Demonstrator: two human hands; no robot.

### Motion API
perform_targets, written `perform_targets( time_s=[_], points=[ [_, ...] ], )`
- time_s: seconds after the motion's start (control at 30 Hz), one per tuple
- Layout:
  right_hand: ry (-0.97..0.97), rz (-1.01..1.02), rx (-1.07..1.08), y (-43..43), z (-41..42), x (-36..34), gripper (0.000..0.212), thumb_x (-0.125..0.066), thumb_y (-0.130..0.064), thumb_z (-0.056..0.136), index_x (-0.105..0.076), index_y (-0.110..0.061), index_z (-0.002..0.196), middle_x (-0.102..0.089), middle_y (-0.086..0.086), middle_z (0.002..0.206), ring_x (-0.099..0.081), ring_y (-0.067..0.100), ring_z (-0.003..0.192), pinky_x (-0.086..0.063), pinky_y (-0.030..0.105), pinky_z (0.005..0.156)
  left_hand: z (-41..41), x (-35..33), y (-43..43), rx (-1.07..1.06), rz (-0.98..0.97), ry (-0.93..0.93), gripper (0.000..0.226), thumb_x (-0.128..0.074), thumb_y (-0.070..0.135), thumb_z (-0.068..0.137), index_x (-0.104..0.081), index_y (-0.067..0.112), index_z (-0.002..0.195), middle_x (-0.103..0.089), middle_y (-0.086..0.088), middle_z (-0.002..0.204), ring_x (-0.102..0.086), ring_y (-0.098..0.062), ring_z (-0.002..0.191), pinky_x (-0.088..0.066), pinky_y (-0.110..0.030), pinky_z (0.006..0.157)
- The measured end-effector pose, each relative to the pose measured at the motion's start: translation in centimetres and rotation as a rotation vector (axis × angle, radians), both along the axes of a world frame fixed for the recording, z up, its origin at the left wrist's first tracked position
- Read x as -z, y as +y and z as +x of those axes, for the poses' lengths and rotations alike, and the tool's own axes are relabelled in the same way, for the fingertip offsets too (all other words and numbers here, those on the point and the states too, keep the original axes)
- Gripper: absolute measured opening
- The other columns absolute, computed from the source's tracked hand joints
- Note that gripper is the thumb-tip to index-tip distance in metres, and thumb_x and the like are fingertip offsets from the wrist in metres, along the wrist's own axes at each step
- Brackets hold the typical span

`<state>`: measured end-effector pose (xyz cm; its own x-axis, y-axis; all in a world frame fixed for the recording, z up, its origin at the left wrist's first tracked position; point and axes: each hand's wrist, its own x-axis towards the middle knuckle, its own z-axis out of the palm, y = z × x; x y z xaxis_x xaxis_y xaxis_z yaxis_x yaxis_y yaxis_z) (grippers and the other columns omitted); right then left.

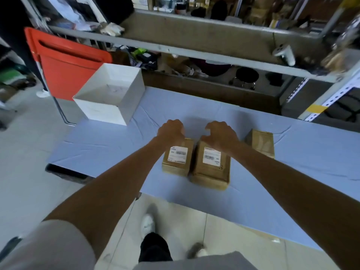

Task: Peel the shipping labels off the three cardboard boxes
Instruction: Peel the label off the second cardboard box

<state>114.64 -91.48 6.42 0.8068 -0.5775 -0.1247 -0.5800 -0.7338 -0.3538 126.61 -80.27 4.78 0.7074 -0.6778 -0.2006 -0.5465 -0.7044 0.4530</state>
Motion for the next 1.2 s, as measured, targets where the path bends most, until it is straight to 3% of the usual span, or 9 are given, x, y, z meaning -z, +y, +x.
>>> perform_targets(
  time_s=[0.2, 0.3, 0.43, 0.6, 0.73, 0.8, 0.9, 1.1, 1.2],
  points=[
    [0.092, 0.019, 0.033, -2.8, -5.4, 1.6, 0.036, -0.060, -0.037, 0.085, -0.060, -0.014, 0.113, -0.064, 0.005, 0.111, -0.061, 0.023, 0.098, -0.043, 0.027, 0.068, -4.9, 1.4, -1.7, 0.039, 0.050, 0.048, 0.018, -0.055, 0.006, 0.079, -0.064, 0.007, 0.094, -0.067, -0.012, 0.100, -0.063, -0.033, 0.095, -0.054, -0.039, 0.083],
    [0.122, 0.040, 0.058, -3.8, -6.1, 2.3, 0.033, -0.059, -0.033, 0.083, -0.062, -0.013, 0.109, -0.065, 0.005, 0.106, -0.062, 0.024, 0.094, -0.043, 0.027, 0.065, -5.4, 2.3, -2.5, 0.056, 0.036, 0.082, 0.023, -0.056, 0.005, 0.080, -0.067, 0.009, 0.100, -0.069, -0.009, 0.104, -0.064, -0.029, 0.097, -0.053, -0.038, 0.085],
    [0.144, 0.047, 0.103, -5.2, -6.0, 2.8, 0.018, -0.057, -0.029, 0.082, -0.059, -0.012, 0.087, -0.065, 0.006, 0.090, -0.062, 0.023, 0.079, -0.042, 0.026, 0.057, -4.8, 3.2, -3.8, 0.075, 0.050, 0.095, 0.028, -0.059, 0.009, 0.081, -0.065, 0.012, 0.109, -0.068, -0.005, 0.110, -0.063, -0.025, 0.102, -0.050, -0.031, 0.086],
    [0.204, 0.069, 0.140, -6.0, -6.1, 4.2, 0.026, -0.057, -0.028, 0.086, -0.060, -0.010, 0.103, -0.062, 0.007, 0.105, -0.061, 0.028, 0.095, -0.047, 0.032, 0.071, -4.3, 4.5, -5.7, 0.115, 0.047, 0.121, 0.024, -0.058, 0.002, 0.078, -0.066, 0.005, 0.101, -0.070, -0.011, 0.100, -0.066, -0.028, 0.095, -0.055, -0.041, 0.086],
    [0.241, 0.069, 0.157, -6.2, -6.3, 5.5, 0.024, -0.055, -0.023, 0.086, -0.061, -0.010, 0.105, -0.065, 0.009, 0.104, -0.063, 0.028, 0.096, -0.052, 0.035, 0.075, -4.5, 5.4, -7.0, 0.128, 0.027, 0.128, 0.020, -0.056, 0.001, 0.073, -0.067, 0.006, 0.089, -0.070, -0.010, 0.090, -0.066, -0.028, 0.088, -0.055, -0.035, 0.076],
    [0.234, 0.087, 0.147, -6.3, -6.4, 6.3, 0.022, -0.054, -0.022, 0.086, -0.058, -0.012, 0.106, -0.064, 0.008, 0.101, -0.062, 0.029, 0.096, -0.049, 0.034, 0.071, -4.7, 5.6, -7.4, 0.146, 0.040, 0.112, 0.018, -0.059, 0.004, 0.072, -0.066, 0.009, 0.088, -0.070, -0.008, 0.089, -0.066, -0.026, 0.086, -0.051, -0.030, 0.070],
    [0.241, 0.116, 0.163, -6.5, -6.3, 7.6, 0.025, -0.052, -0.022, 0.086, -0.055, -0.013, 0.109, -0.061, 0.007, 0.093, -0.061, 0.029, 0.092, -0.041, 0.031, 0.066, -4.8, 6.1, -7.7, 0.165, 0.059, 0.096, 0.025, -0.063, 0.009, 0.073, -0.065, 0.012, 0.097, -0.070, -0.006, 0.095, -0.065, -0.025, 0.090, -0.052, -0.032, 0.076],
    [0.214, 0.264, 0.386, -6.7, -6.6, 10.2, 0.021, -0.051, -0.022, 0.089, -0.048, -0.008, 0.105, -0.058, 0.011, 0.106, -0.057, 0.033, 0.103, -0.039, 0.034, 0.072, -5.4, 6.7, -8.1, 0.116, 0.078, 0.092, 0.030, -0.060, 0.008, 0.077, -0.066, 0.016, 0.105, -0.069, -0.004, 0.106, -0.064, -0.024, 0.100, -0.052, -0.034, 0.085],
    [0.211, 0.395, 0.387, -7.0, -7.1, 11.6, 0.017, -0.054, -0.023, 0.089, -0.045, -0.009, 0.086, -0.055, 0.011, 0.095, -0.058, 0.029, 0.090, -0.038, 0.029, 0.064, -5.9, 6.9, -8.4, 0.118, 0.084, 0.077, 0.026, -0.061, 0.009, 0.078, -0.066, 0.014, 0.103, -0.069, -0.006, 0.104, -0.065, -0.027, 0.098, -0.053, -0.036, 0.084]
  ],
)
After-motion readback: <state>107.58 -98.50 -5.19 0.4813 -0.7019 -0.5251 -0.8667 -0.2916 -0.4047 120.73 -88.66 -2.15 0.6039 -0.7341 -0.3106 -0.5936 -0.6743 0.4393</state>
